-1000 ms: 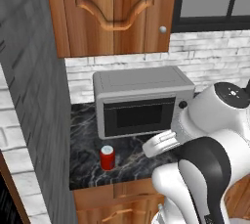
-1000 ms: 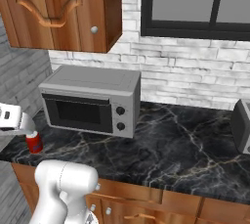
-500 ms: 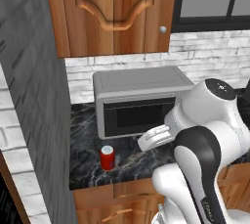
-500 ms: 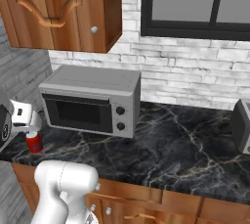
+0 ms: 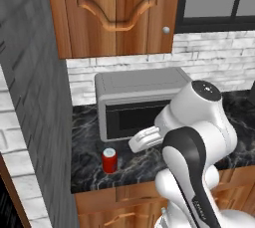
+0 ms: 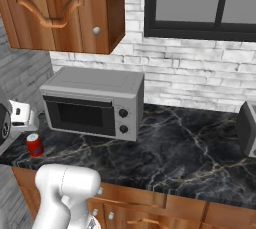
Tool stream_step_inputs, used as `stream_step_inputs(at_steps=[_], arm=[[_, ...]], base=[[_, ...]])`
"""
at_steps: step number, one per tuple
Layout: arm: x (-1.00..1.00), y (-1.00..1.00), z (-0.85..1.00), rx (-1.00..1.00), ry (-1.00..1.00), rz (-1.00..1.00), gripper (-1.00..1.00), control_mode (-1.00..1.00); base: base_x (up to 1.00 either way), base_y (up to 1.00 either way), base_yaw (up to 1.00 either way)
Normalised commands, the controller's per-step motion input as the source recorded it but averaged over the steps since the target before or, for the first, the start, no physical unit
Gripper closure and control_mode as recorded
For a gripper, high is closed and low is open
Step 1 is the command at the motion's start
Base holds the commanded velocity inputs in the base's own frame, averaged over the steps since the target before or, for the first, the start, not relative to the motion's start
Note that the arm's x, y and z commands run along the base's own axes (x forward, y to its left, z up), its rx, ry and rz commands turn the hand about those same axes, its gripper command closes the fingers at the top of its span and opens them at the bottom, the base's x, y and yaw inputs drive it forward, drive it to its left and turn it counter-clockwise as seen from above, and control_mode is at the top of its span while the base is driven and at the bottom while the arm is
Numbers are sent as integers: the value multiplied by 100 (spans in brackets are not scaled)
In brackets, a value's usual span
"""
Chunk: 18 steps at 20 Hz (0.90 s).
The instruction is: Four empty soda cans are scattered around the kitchen. Gather all the cans and cluster them next to the stove for recycling.
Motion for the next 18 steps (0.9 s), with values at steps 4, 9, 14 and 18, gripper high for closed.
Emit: stream_step_inputs(at_steps=[4, 9, 14, 18], arm=[[16, 17, -21, 0, 0, 0, -100, -100], [14, 6, -27, -1, 0, 0, -100, -100], [7, 0, -10, -1, 0, 0, -100, -100], [20, 19, -1, -4, 0, 0, -100, -100]], base=[[0, 0, 0], [0, 0, 0], [0, 0, 0], [0, 0, 0]])
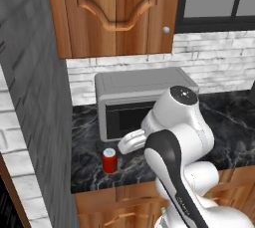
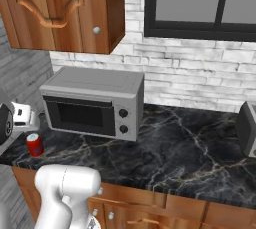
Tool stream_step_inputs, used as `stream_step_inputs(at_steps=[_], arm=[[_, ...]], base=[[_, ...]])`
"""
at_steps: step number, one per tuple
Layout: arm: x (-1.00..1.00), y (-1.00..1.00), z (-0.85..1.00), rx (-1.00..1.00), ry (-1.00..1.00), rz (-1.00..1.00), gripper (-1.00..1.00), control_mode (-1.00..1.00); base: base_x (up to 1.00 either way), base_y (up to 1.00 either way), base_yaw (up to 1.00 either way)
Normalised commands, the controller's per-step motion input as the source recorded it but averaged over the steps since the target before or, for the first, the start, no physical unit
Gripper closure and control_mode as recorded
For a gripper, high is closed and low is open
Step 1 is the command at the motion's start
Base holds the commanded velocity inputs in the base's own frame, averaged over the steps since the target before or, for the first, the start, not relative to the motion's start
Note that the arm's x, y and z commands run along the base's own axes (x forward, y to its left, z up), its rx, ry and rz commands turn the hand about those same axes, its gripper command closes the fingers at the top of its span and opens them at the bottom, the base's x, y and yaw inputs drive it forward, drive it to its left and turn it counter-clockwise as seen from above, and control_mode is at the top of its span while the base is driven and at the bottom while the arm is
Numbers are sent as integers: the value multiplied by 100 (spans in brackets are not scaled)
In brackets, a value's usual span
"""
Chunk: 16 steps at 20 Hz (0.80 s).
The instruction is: Four empty soda cans are scattered around the kitchen. Gather all the cans and cluster them next to the stove for recycling.
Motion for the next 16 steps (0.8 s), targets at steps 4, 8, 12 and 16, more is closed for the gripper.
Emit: stream_step_inputs(at_steps=[4, 8, 12, 16], arm=[[23, 9, -8, 0, 2, 0, -100, -100], [19, 1, -20, 0, 2, 0, -100, -100], [27, 10, -28, 0, 5, 0, -100, -100], [25, 14, -22, 0, 2, 0, -100, -100]], base=[[0, 0, 0], [0, 0, 0], [0, 0, 0], [0, 0, 0]])
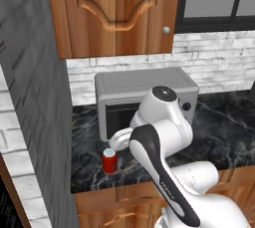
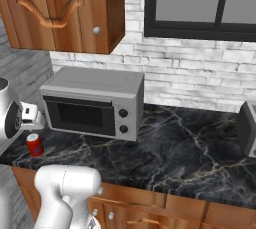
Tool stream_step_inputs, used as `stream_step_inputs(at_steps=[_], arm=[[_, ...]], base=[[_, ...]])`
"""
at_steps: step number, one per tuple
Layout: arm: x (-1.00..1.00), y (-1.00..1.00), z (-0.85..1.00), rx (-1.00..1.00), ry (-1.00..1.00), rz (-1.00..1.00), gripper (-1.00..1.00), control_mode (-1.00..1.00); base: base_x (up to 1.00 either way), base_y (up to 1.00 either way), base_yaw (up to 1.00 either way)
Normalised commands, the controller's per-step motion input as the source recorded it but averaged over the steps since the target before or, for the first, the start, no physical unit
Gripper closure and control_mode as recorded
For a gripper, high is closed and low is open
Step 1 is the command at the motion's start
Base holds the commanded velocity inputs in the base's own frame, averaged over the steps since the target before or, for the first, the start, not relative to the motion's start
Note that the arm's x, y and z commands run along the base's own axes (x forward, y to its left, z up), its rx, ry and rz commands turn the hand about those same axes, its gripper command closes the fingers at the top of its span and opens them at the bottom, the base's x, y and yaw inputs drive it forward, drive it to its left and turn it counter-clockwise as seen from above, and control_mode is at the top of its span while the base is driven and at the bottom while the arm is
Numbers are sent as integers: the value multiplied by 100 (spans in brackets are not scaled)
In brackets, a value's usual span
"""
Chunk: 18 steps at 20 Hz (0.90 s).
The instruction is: Four empty soda cans are scattered around the kitchen. Gather all the cans and cluster them next to the stove for recycling.
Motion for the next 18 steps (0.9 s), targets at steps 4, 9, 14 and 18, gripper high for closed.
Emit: stream_step_inputs(at_steps=[4, 9, 14, 18], arm=[[22, 17, -15, 0, 0, 0, -100, -100], [15, 8, -22, 0, 0, 0, -100, -100], [18, 8, -26, 0, 1, 0, -100, -100], [18, 11, -18, 0, 0, 0, -100, -100]], base=[[0, 0, 0], [0, 0, 0], [0, 0, 0], [0, 0, 0]])
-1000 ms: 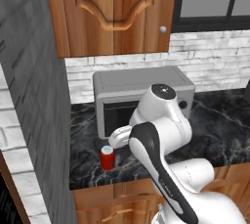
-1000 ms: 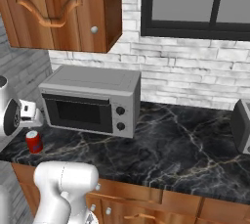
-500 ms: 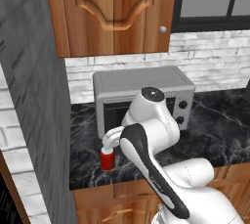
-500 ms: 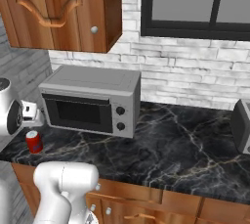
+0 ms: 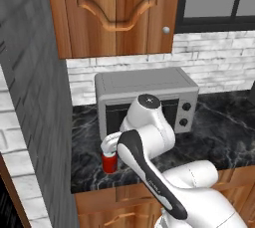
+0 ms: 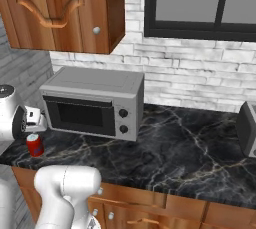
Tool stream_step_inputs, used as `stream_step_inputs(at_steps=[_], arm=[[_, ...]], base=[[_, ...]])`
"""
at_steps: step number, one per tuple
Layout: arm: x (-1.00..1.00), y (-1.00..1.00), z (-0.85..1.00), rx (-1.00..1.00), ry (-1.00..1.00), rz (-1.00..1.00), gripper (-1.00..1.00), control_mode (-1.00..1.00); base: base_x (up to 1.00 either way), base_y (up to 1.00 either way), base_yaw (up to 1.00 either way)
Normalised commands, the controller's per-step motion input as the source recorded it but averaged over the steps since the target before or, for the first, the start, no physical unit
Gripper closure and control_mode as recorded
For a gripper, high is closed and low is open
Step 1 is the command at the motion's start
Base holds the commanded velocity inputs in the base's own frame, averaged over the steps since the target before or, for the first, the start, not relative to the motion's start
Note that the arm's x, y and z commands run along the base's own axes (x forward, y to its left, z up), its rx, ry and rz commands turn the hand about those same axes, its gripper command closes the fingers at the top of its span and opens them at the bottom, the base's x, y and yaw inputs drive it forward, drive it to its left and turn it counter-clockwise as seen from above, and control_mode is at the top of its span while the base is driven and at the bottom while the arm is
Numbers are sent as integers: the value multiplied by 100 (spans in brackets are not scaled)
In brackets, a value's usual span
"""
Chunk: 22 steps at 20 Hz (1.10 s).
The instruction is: Four empty soda cans are scattered around the kitchen. Gather all the cans and cluster them next to the stove for recycling.
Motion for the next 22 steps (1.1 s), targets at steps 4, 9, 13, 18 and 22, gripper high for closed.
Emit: stream_step_inputs(at_steps=[4, 9, 13, 18, 22], arm=[[16, 5, -14, 0, 0, 0, -100, -100], [4, 1, -18, 0, 1, 0, -100, -100], [11, 6, -15, 0, 1, 0, -100, -100], [12, 6, -13, 0, 1, 0, -100, -100], [9, 1, -10, 0, 0, 0, -100, -100]], base=[[0, 0, 0], [0, 0, 0], [0, 0, 0], [0, 0, 0], [0, 0, 0]])
